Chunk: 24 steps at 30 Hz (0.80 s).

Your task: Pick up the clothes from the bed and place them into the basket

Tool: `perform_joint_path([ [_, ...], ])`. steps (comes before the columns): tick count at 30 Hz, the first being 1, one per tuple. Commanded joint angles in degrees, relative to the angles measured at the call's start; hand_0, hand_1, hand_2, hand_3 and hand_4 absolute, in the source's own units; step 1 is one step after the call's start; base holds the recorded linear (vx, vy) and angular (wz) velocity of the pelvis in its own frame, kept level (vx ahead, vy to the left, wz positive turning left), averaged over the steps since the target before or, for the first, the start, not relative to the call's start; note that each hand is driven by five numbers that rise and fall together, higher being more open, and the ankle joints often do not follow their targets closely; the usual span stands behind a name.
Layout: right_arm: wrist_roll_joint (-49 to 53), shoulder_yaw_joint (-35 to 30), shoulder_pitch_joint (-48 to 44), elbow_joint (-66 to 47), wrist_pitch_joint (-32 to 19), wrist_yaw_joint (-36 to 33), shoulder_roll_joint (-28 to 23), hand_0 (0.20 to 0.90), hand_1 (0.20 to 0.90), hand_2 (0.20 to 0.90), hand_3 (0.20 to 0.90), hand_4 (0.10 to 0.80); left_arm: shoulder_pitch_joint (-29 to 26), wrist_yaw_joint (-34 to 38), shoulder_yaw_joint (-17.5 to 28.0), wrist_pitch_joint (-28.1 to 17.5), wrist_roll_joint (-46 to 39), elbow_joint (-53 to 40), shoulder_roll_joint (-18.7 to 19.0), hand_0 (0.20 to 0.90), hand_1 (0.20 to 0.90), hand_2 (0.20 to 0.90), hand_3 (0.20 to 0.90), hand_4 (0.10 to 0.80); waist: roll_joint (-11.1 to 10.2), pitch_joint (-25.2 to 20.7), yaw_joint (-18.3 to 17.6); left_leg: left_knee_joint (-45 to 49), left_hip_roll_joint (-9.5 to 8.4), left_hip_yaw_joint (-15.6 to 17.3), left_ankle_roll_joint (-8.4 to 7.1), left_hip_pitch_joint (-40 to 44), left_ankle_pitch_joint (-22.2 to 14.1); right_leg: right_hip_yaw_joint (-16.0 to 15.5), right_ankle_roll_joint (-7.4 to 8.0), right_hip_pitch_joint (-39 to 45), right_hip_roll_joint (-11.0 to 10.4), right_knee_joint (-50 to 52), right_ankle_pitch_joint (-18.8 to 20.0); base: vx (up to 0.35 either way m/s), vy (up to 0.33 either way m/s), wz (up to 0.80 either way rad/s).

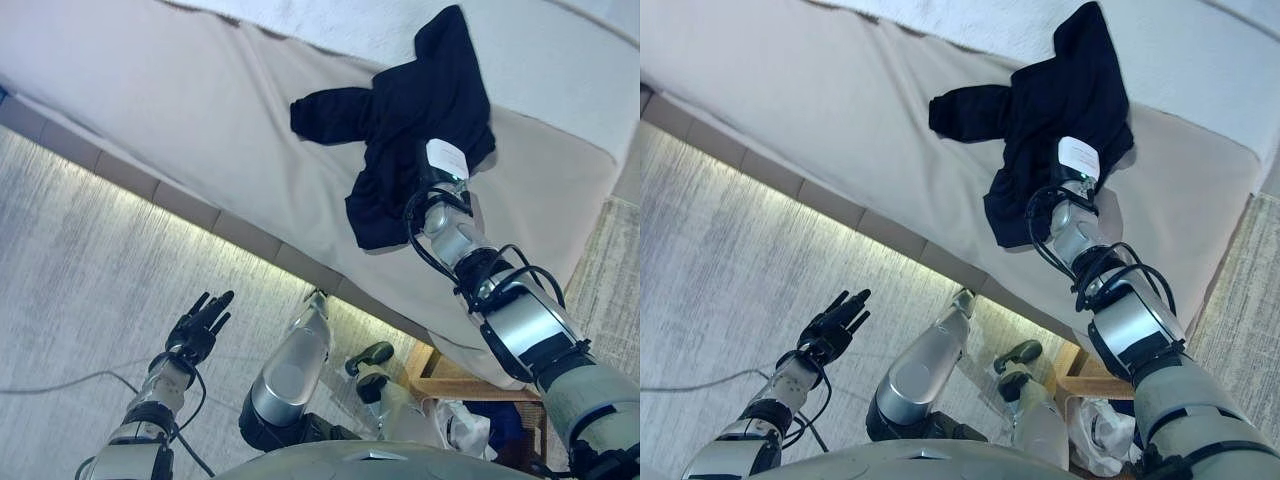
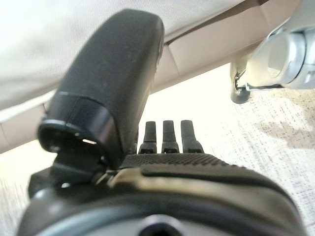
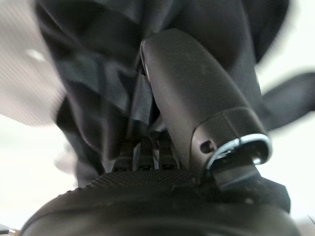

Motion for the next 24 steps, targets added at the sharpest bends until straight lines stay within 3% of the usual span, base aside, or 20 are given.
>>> perform_joint_path([
  [1, 2.5, 1.7, -5.6, 2.4, 7.0, 7.9, -1.0, 0.900, 0.900, 0.900, 0.900, 0.800, 1.8, -3.1, -2.4, -0.3, -1.0, -0.7, 2.8, 0.900, 0.900, 0.900, 0.900, 0.800, 0.4, 0.3, 2.4, -3.8, 1.53, 4.2, 4.58, -0.1, -1.8, -0.5, -0.85, -0.4, -2.1, 10.8, -3.5, -0.021, -0.101, 0.17],
  [3, 3.2, 2.2, -6.2, 4.5, 7.8, 11.5, -0.9, 0.900, 0.900, 0.900, 0.900, 0.800, 1.7, -3.9, -2.6, -0.2, -0.5, -0.9, 3.1, 0.900, 0.900, 0.900, 0.900, 0.800, 0.3, 0.8, 3.1, -3.3, 1.45, 3.9, 4.58, -1.1, -1.7, -1.2, -0.60, -1.3, -2.1, 11.3, -3.4, -0.013, -0.095, 0.15],
  [5, 4.1, 2.6, -7.0, 6.2, 6.0, 12.2, -1.2, 0.742, 0.742, 0.742, 0.716, 0.616, 1.4, -4.1, -3.2, 0.4, -0.3, -1.7, 3.8, 0.900, 0.900, 0.900, 0.900, 0.800, 0.0, 0.9, 3.9, -2.6, 1.18, 3.2, 4.60, -2.3, -1.7, -2.3, -0.18, -2.3, -2.1, 12.0, -3.0, 0.003, -0.088, 0.20],
  [6, 4.7, 2.7, -7.5, 6.2, 4.5, 10.6, -1.3, 0.300, 0.300, 0.300, 0.200, 0.100, 1.4, -4.2, -3.3, 0.6, 0.2, -2.0, 4.0, 0.900, 0.900, 0.900, 0.900, 0.800, -0.2, 0.9, 4.2, -1.9, 0.96, 2.9, 4.66, -2.9, -1.9, -2.5, -0.04, -2.7, -2.1, 12.3, -2.7, 0.000, -0.100, 0.20],
  [10, 12.6, 1.6, -11.7, 0.5, -5.2, -5.3, -2.8, 0.300, 0.300, 0.300, 0.200, 0.100, 2.0, -3.6, -4.7, -0.1, 0.6, -2.3, 4.5, 0.900, 0.900, 0.900, 0.900, 0.800, -1.3, 0.9, 3.3, -0.1, 1.54, 2.7, 4.51, -4.3, -2.8, -1.7, 0.55, -4.5, -1.2, 12.6, -1.2, -0.044, -0.070, 0.04],
  [13, 17.9, -2.1, -10.6, -15.4, -13.3, -15.6, -5.8, 0.300, 0.300, 0.300, 0.200, 0.100, 4.7, -3.6, -3.7, -3.0, 0.0, -2.1, 3.1, 0.900, 0.900, 0.900, 0.900, 0.800, -3.1, 0.9, 0.7, -0.2, 3.07, 3.8, 4.36, -3.5, -4.1, 0.7, 0.46, -4.9, 0.3, 11.5, -0.5, -0.122, -0.006, -0.27],
  [16, 16.5, -13.0, -5.6, -36.9, -22.8, -22.7, -8.5, 0.300, 0.300, 0.300, 0.200, 0.100, 7.3, -2.9, -1.3, -5.7, 0.5, -1.4, 0.7, 0.900, 0.900, 0.900, 0.900, 0.800, -4.8, 0.9, -3.4, -1.8, 4.95, 6.4, 4.24, 0.8, -5.4, 4.5, 0.33, -2.6, 2.1, 8.5, -0.5, -0.097, -0.002, -0.56],
  [20, 11.8, -21.7, -0.2, -53.9, -27.8, -30.8, -8.4, 0.300, 0.300, 0.300, 0.200, 0.100, 8.4, -1.6, 0.2, -6.3, 2.8, -0.6, -0.8, 0.900, 0.900, 0.900, 0.900, 0.800, -5.5, -1.0, -6.4, -5.0, 6.21, 8.9, 4.07, 6.6, -6.0, 7.6, -0.11, 1.3, 3.8, 4.4, -0.8, -0.022, -0.006, -0.61],
  [24, 8.7, -25.4, 3.9, -66.1, -23.3, -34.3, -13.3, 0.300, 0.300, 0.300, 0.200, 0.100, 10.3, 0.6, 0.7, -4.4, 5.2, -0.4, -1.9, 0.900, 0.900, 0.900, 0.900, 0.800, -5.2, -7.6, -9.9, -9.0, 6.57, 11.9, 3.60, 11.8, -4.4, 9.3, -0.78, 6.6, 5.9, -4.0, -0.4, 0.017, 0.019, -0.46],
])
